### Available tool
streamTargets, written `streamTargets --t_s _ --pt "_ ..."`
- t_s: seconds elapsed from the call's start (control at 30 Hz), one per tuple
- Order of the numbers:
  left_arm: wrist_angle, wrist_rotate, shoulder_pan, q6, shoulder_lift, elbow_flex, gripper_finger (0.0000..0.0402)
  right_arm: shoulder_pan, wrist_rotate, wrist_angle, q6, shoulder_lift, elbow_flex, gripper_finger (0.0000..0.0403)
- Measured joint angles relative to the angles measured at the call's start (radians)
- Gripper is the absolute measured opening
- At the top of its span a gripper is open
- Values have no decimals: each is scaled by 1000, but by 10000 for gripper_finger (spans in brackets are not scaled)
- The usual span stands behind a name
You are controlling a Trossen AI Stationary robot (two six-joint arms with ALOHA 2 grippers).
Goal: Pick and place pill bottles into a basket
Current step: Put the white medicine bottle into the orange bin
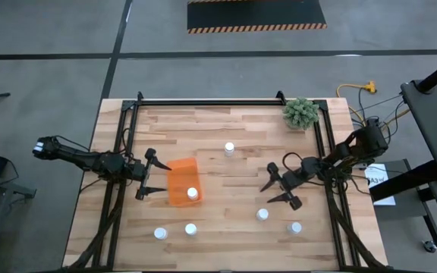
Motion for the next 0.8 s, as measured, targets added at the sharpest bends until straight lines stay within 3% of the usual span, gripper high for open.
streamTargets --t_s 0.43,0.8 --pt "0 0 0 0 0 0 345 58 2 -6 23 0 -18 203" --pt "0 0 0 0 0 0 345 129 71 -84 27 1 -18 203"
